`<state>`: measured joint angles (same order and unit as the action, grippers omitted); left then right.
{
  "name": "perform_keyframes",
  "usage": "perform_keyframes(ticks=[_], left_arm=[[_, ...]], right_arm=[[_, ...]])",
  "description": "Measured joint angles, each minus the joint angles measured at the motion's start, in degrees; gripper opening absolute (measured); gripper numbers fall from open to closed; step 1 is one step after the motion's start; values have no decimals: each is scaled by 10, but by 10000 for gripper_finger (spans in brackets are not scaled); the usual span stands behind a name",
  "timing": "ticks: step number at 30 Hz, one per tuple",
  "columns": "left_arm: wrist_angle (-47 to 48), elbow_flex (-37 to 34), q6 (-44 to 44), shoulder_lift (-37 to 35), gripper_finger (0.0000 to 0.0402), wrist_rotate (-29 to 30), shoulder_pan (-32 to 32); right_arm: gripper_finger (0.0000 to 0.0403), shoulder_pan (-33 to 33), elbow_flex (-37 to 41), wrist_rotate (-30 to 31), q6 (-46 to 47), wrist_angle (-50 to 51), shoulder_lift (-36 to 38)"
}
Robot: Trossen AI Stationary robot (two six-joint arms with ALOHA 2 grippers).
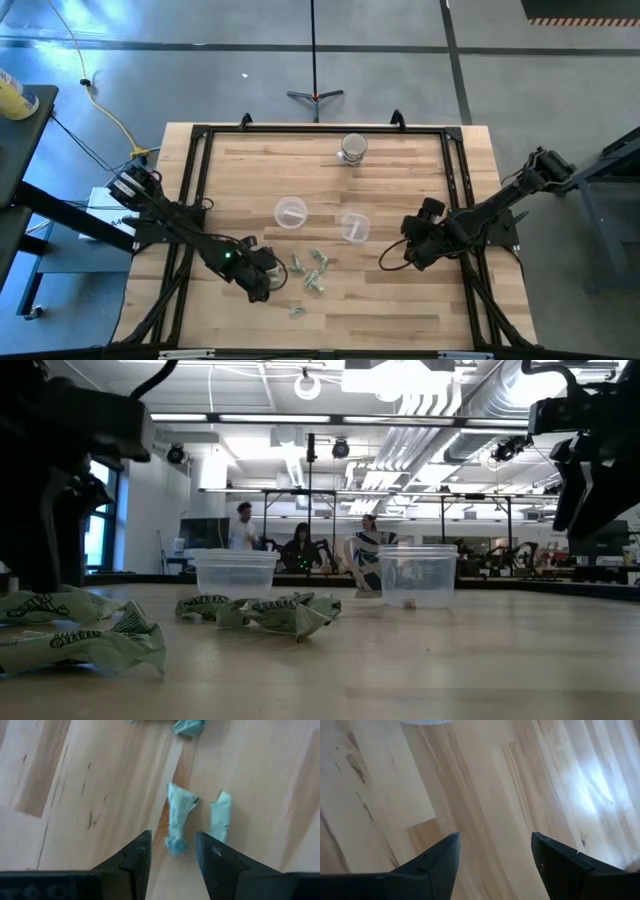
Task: Pick and place Stevia / Truvia into bins
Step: Put the green stevia packet into the left transparent container
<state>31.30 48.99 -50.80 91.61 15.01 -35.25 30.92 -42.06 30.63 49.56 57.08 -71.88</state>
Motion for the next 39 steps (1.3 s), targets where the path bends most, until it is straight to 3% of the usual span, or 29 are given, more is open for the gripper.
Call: perform_keyframes(ticks=[11,25,31,39], left_arm=[[-14,1,-11,36,179,0,0],[-17,2,-11,44,26,35,13],[-5,3,-6,33,27,28,55],[45,38,103,-33,25,34,123]], right_arm=[[236,-1,0,-2,0,0,0],[236,-1,0,-7,10,0,0],[236,0,0,5,47,0,0],[236,0,0,11,59,11,10]])
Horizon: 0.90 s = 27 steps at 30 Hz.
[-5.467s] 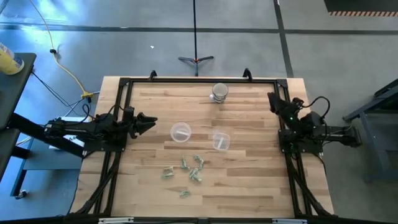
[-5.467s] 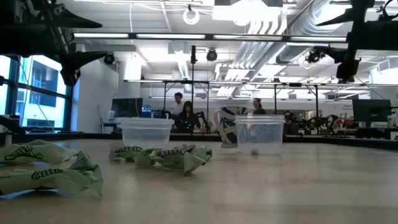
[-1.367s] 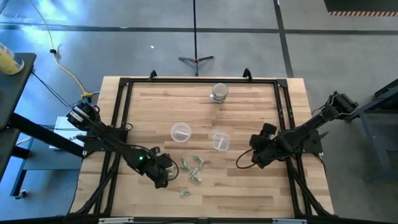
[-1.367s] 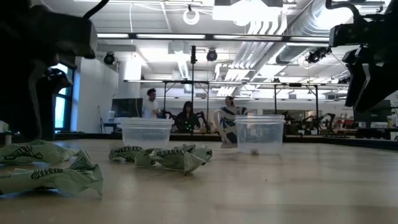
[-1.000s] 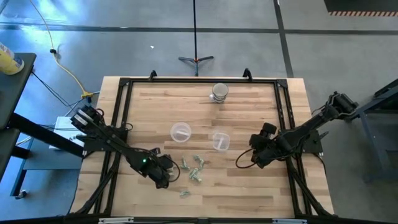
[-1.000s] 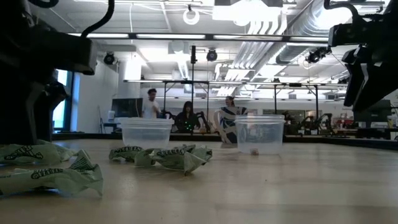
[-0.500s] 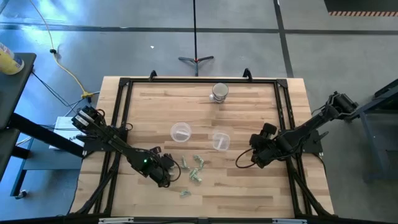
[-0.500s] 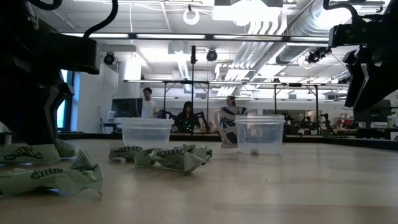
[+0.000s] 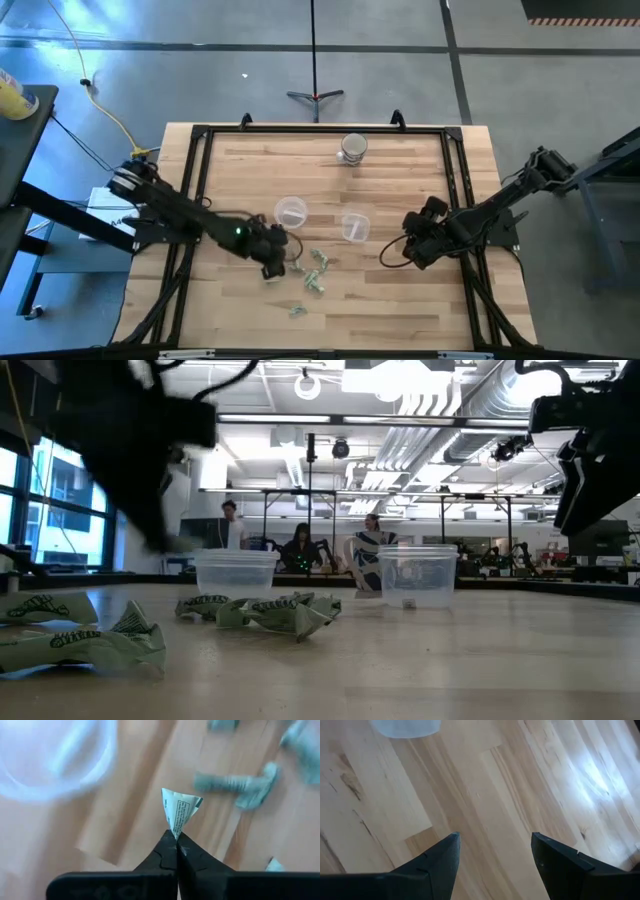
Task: Pick and place Stevia / Truvia into bins
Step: Put the green stevia packet into the left transparent container
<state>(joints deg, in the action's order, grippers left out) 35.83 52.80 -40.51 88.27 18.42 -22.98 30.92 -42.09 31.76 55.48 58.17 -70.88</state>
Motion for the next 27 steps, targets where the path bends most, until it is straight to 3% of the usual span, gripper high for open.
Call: perform_keyframes(ticks=[7,13,27], left_arm=[[4,26,130,-37,25,20,100],[-9,27,213,-37,26,-29,191],[-14,27,281,-38,30,-126,269]], right_arm=[[236,0,0,27,0,12,2],[236,0,0,31,6,12,2],[236,-1,0,47,38,11,2]])
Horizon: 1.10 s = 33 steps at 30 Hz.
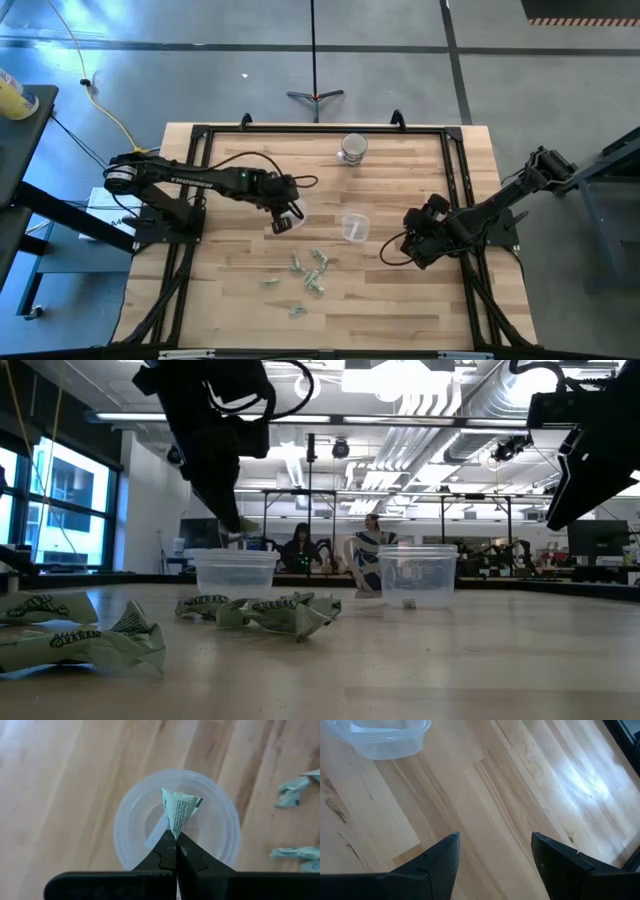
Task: Pick and place Stevia / Truvia into bins
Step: Put the green stevia packet into the left transparent container, then adjust the transparent containers
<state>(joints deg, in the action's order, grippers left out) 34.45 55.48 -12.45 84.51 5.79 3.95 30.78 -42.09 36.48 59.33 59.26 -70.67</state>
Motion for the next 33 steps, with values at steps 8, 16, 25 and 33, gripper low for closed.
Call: perform_keyframes(ticks=[8,16,25,33], left_arm=[[-10,0,7,40,30,-24,-2],[-13,0,-56,62,93,-21,-7],[8,0,-116,-17,184,-19,-28],[79,1,-174,-108,190,37,-124]], right_arm=[[236,-4,0,5,-12,-13,0],[236,-38,0,17,-76,-73,0],[236,-94,0,-37,-269,-203,-2],[236,-187,0,-190,-550,-479,-52]])
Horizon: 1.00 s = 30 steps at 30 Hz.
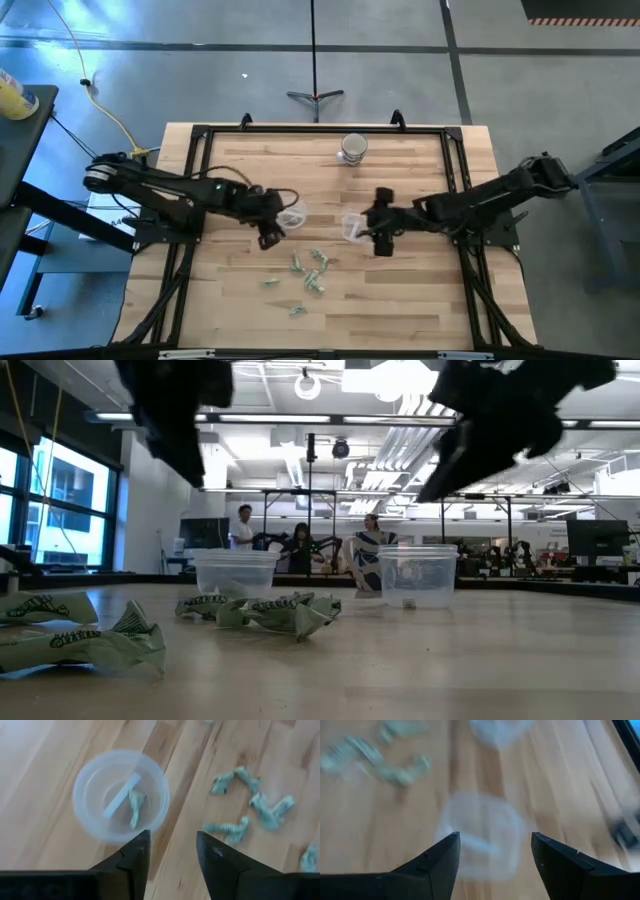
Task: Pick and place Stevia / Truvia into bins
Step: Adjust the transparent containers
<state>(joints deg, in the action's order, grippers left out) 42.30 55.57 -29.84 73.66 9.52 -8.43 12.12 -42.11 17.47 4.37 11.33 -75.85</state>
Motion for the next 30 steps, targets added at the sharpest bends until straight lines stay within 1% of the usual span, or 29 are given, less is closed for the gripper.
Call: perform_keyframes(ticks=[1,3,6,9,13,15,17,21,24,25,29,30], left_arm=[[16,0,-15,-7,187,15,-15],[50,0,-42,-18,179,46,-44],[75,-7,-54,-23,169,82,-78],[82,-39,-58,-23,159,83,-81],[82,-94,-105,-23,145,93,-68],[70,-120,-114,-33,135,92,-51],[26,-147,-107,-41,125,88,-26],[-69,-199,-61,-57,105,42,39],[-82,-218,-25,-60,93,24,78],[-85,-219,-13,-60,89,20,85],[-85,-221,39,-60,75,-4,108],[-85,-221,54,-60,72,-8,115]], right_arm=[[236,-8,-2,-22,-11,-33,-11],[236,-17,-20,-48,-17,-64,-43],[236,-19,-69,-55,-10,-59,-96],[236,-21,-124,-37,33,-17,-141],[236,-24,-188,27,109,92,-165],[236,-24,-201,45,123,126,-161],[236,-20,-202,48,135,147,-146],[236,-18,-184,59,168,191,-101],[236,-18,-165,93,207,224,-63],[236,-17,-158,94,214,228,-52],[225,-27,-110,26,247,231,-25],[218,-28,-98,22,260,231,-21]])
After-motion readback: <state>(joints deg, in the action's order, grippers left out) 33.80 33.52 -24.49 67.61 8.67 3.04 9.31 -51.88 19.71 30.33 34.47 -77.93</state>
